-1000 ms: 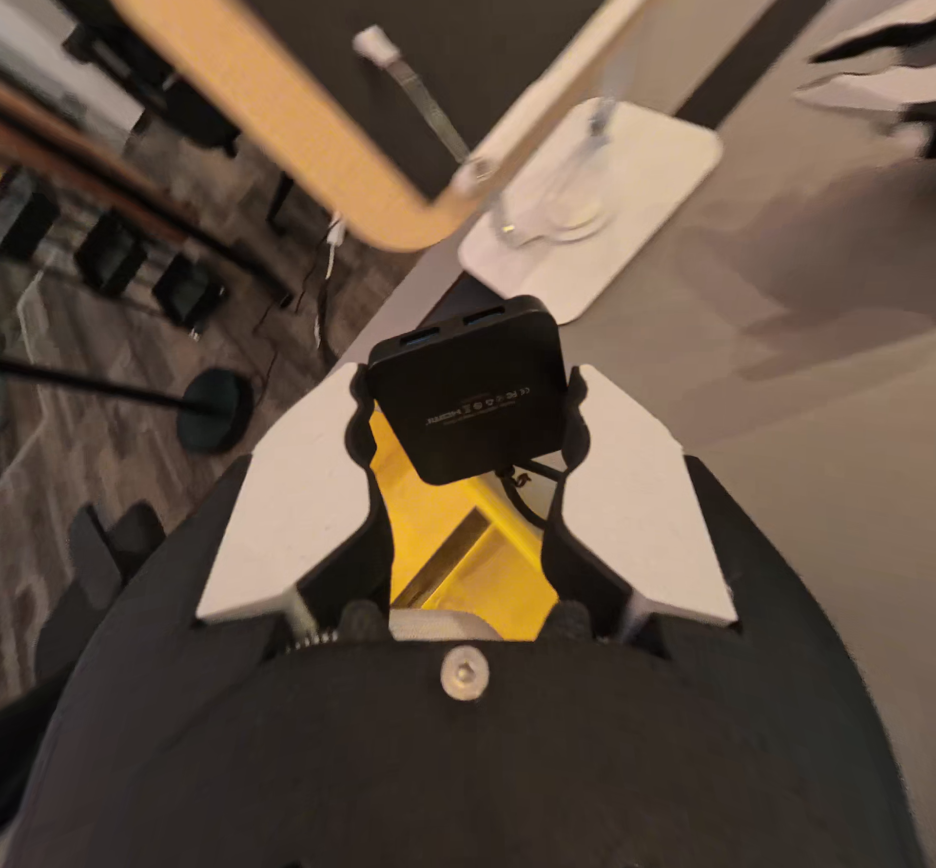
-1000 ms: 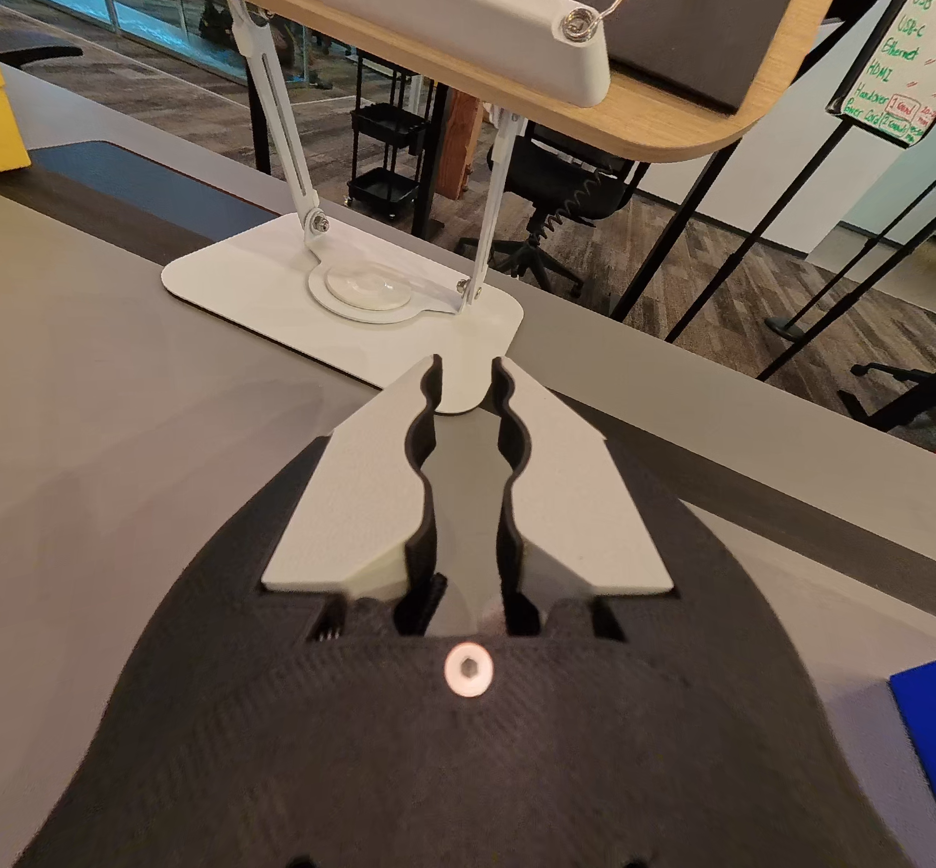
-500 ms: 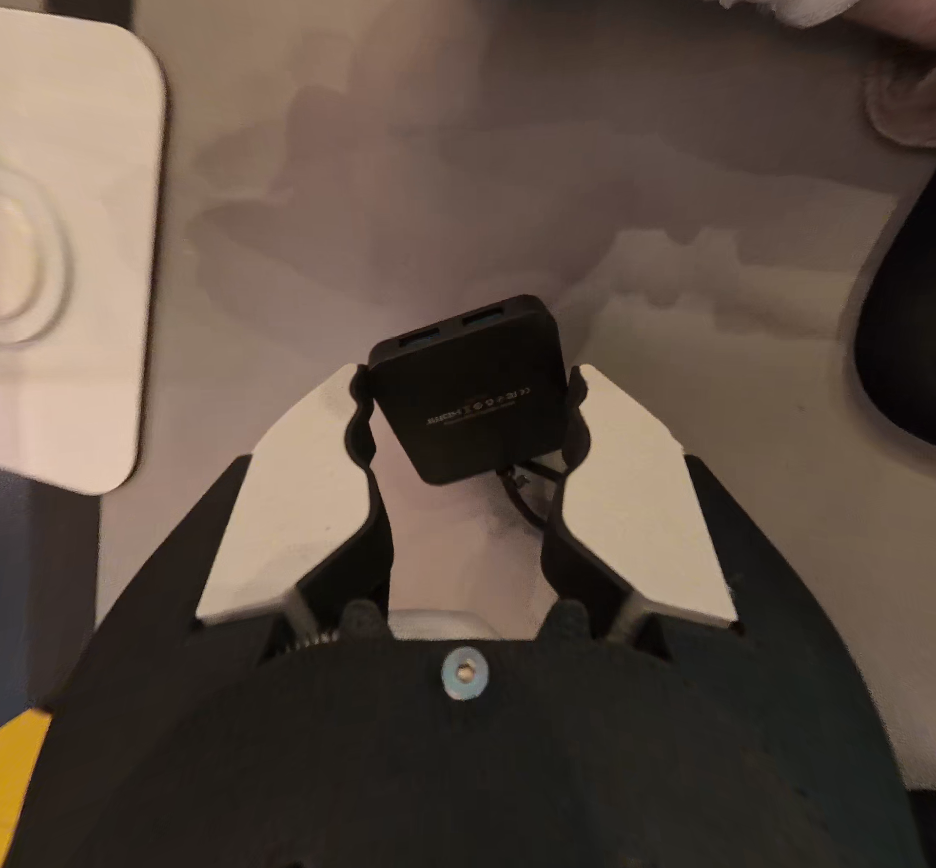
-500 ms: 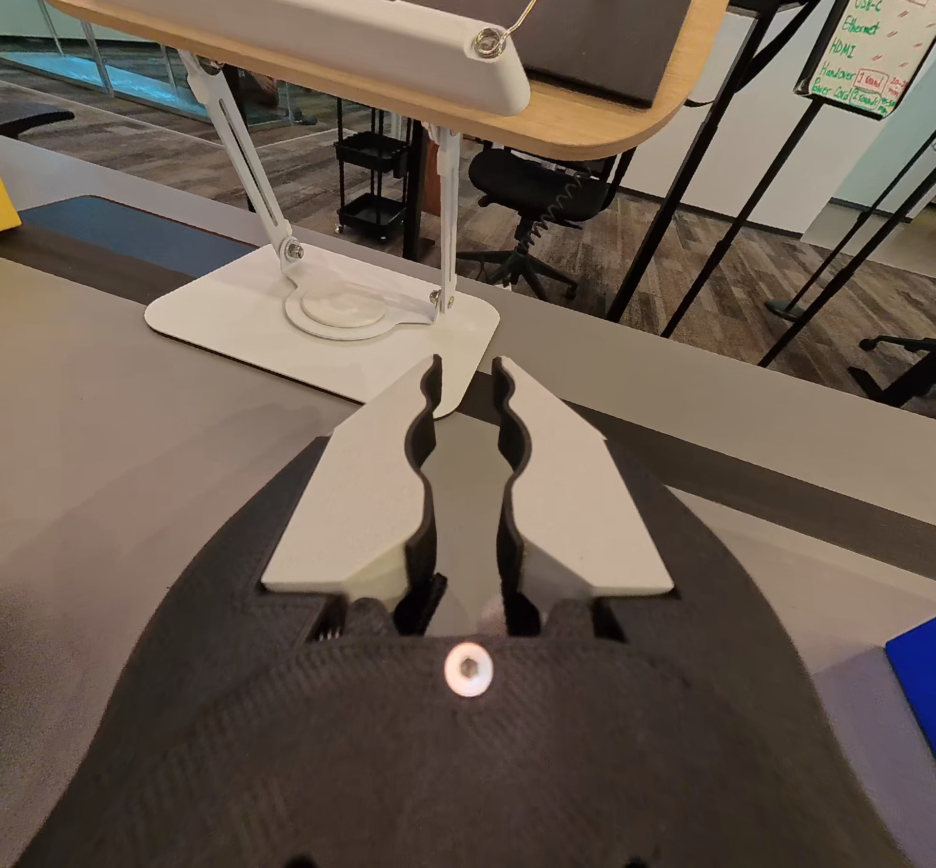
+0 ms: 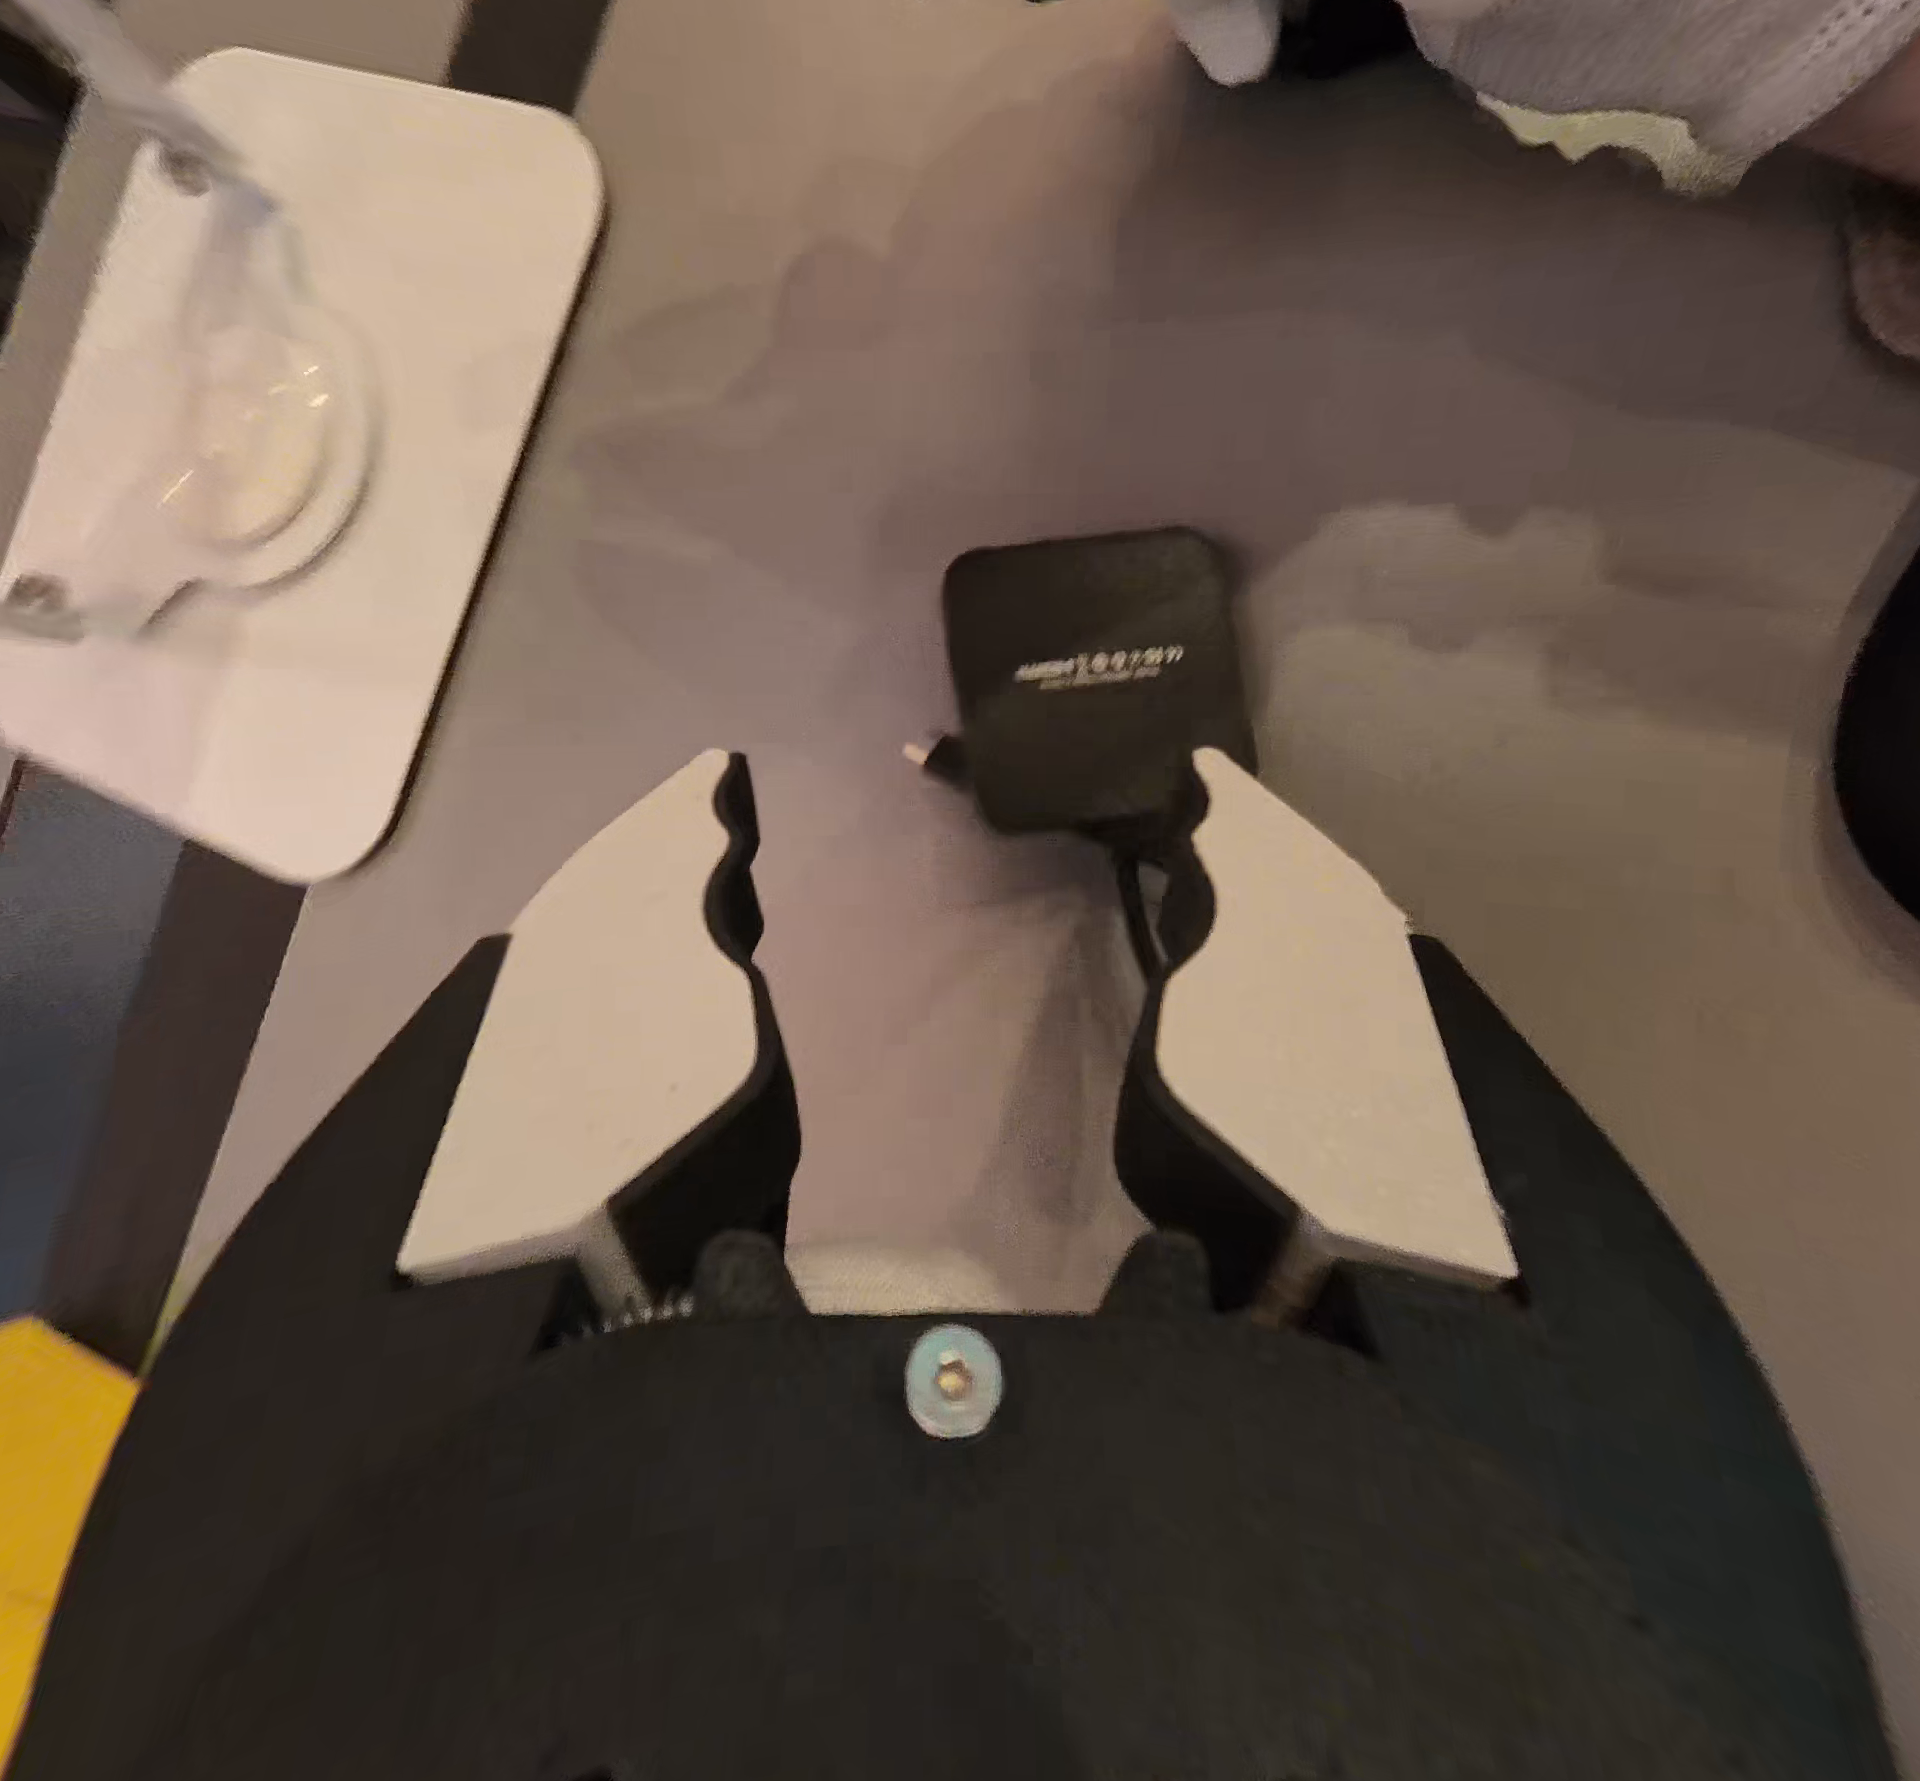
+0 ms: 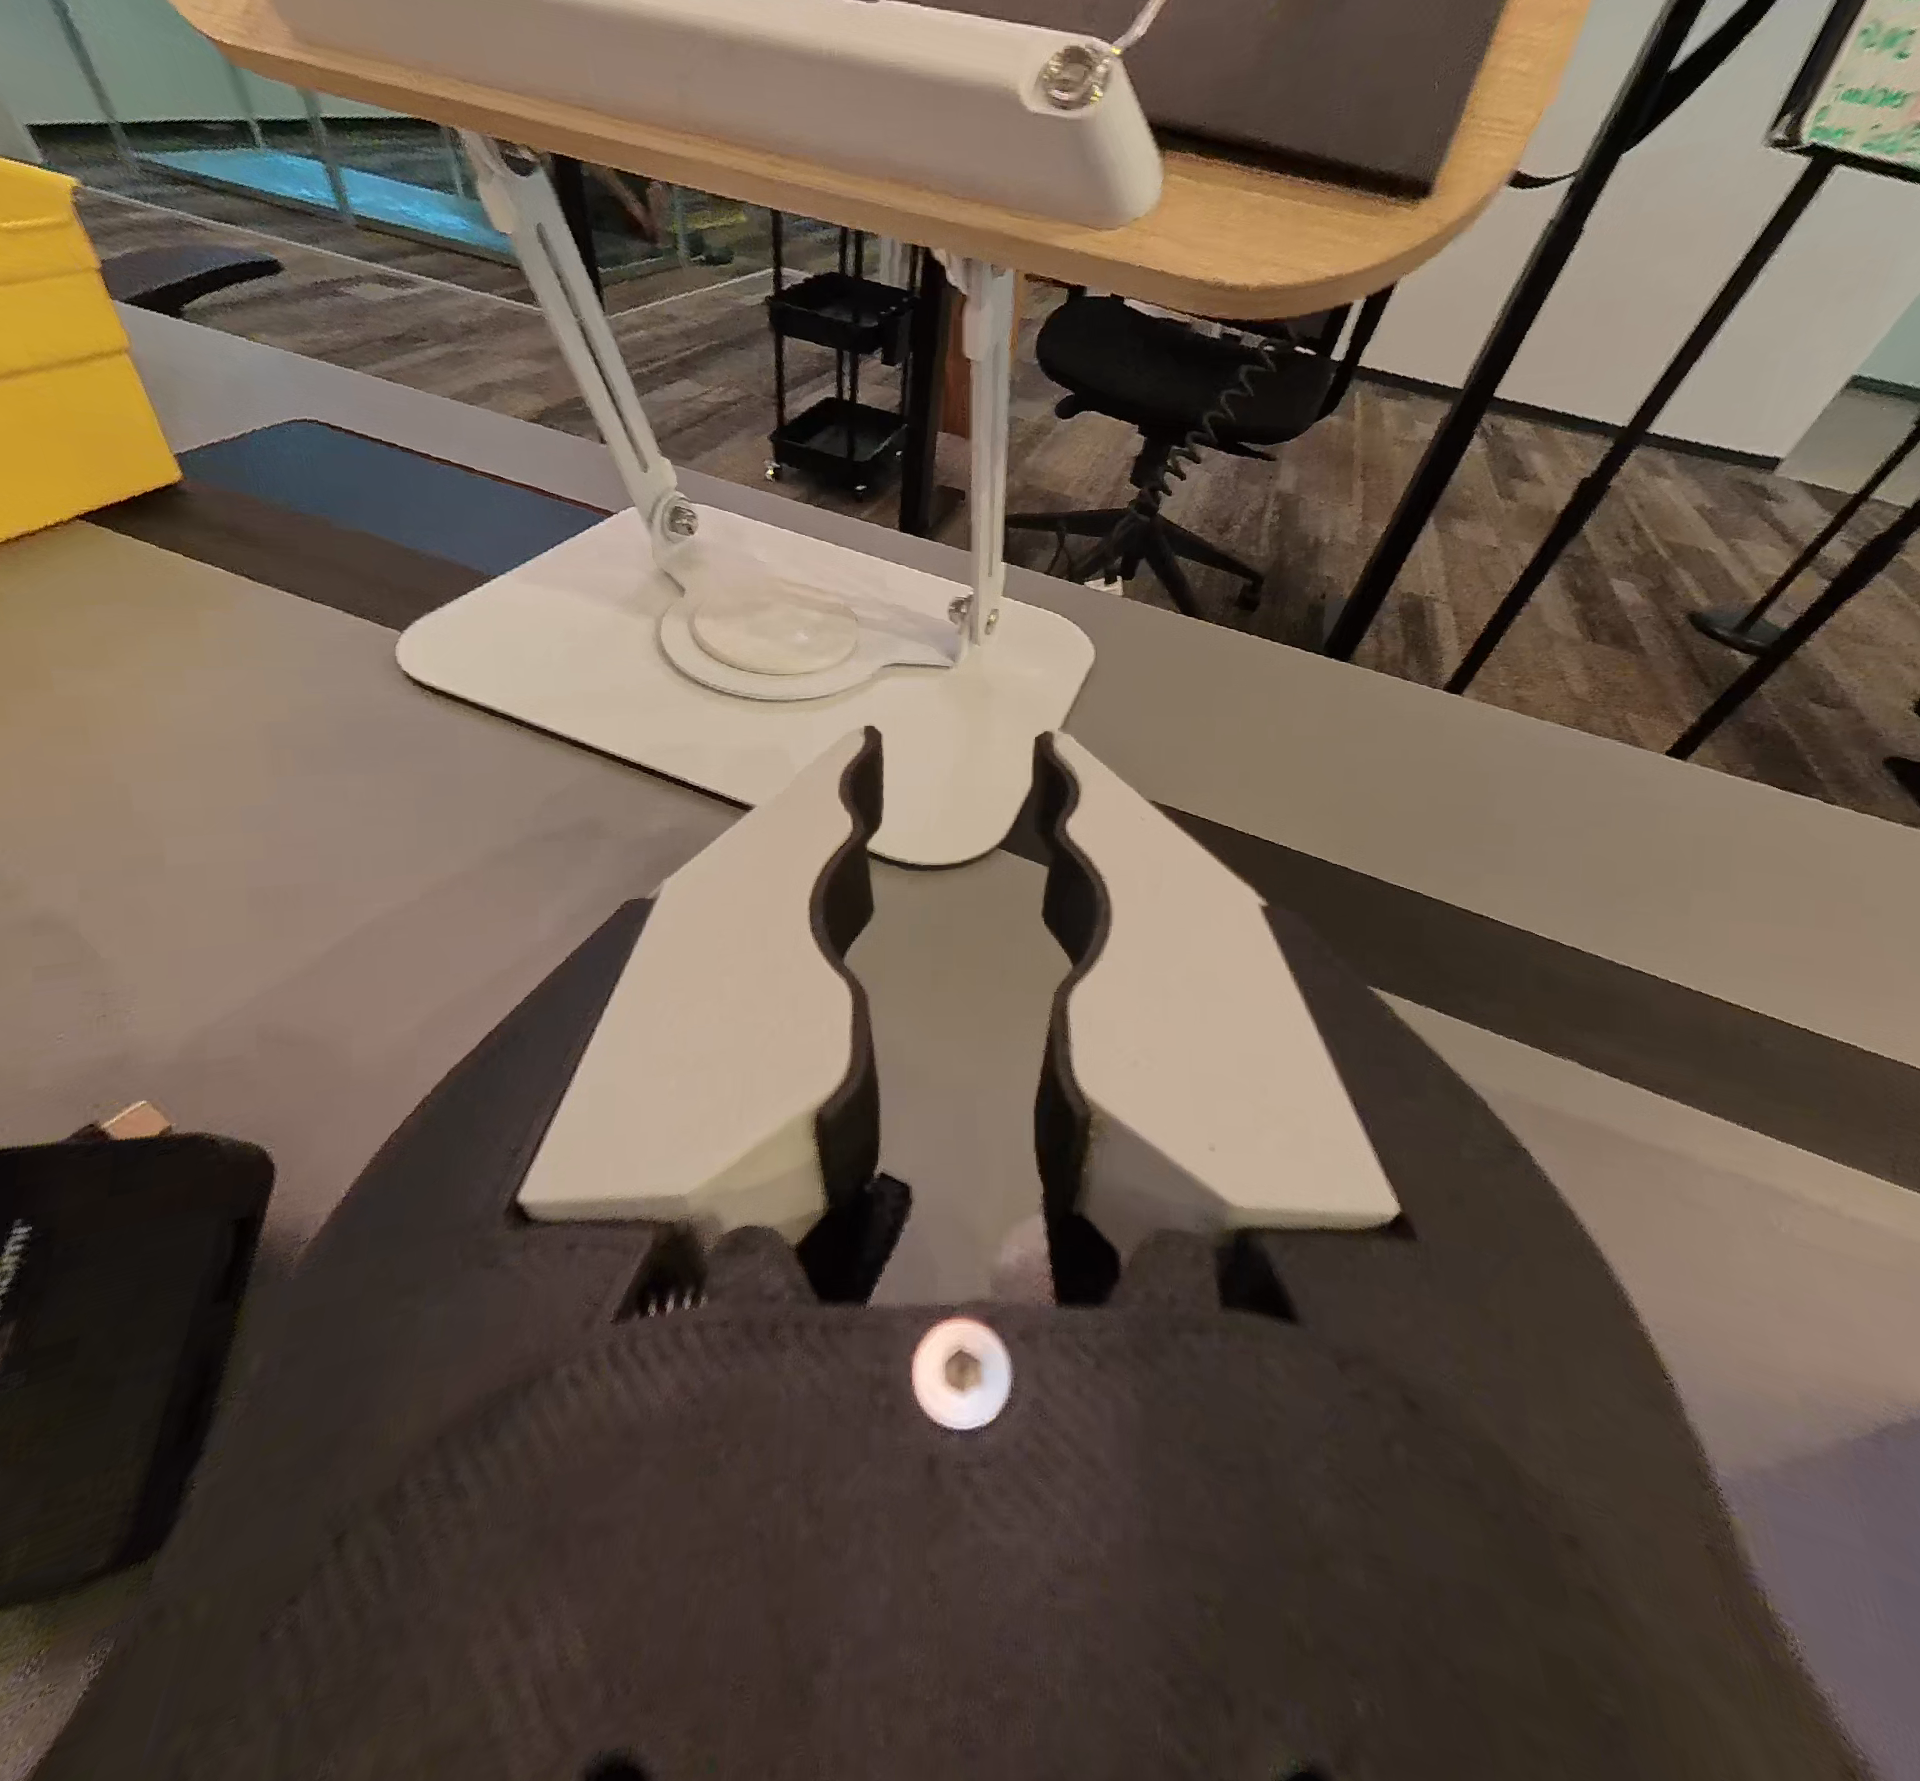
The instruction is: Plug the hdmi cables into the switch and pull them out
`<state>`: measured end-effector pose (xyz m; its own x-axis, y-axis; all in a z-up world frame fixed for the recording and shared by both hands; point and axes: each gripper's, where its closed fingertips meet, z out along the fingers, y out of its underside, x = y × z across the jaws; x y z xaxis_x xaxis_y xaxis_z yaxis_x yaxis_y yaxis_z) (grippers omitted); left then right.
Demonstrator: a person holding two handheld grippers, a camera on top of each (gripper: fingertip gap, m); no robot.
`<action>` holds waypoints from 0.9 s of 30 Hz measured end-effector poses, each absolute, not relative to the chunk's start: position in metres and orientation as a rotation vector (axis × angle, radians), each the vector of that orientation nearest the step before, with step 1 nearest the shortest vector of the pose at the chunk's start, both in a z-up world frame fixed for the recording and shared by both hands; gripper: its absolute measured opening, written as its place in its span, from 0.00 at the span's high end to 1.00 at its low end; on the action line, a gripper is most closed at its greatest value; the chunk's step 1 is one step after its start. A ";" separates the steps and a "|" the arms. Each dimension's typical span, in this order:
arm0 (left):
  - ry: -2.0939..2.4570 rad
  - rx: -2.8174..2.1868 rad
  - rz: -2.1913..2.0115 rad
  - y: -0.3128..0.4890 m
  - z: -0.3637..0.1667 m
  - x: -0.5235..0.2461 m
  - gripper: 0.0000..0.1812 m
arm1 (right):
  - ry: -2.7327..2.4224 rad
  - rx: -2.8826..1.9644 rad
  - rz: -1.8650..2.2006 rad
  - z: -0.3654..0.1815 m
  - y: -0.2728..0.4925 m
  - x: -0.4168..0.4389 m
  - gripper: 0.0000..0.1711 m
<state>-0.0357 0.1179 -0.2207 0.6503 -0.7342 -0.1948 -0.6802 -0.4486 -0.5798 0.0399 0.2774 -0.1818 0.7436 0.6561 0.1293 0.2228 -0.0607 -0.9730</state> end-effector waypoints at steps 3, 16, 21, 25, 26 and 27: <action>0.985 -2.241 -0.069 0.108 -0.212 -0.067 0.59 | -0.784 -1.618 0.439 -0.184 0.270 0.028 0.80; 0.857 -2.212 -0.141 0.099 -0.257 -0.067 0.61 | -1.494 -1.662 0.900 -0.231 0.157 -0.025 0.46; 0.833 -2.203 -0.183 0.098 -0.260 -0.067 0.62 | -1.827 -1.644 0.851 -0.258 0.117 -0.018 0.45; 0.832 -2.199 -0.182 0.100 -0.261 -0.067 0.62 | -1.896 -1.682 0.839 -0.267 0.110 -0.018 0.51; 0.819 -2.205 -0.194 0.099 -0.261 -0.068 0.62 | -1.893 -1.685 0.848 -0.267 0.110 -0.018 0.51; 0.814 -2.206 -0.196 0.099 -0.261 -0.068 0.62 | -1.888 -1.691 0.860 -0.267 0.109 -0.018 0.52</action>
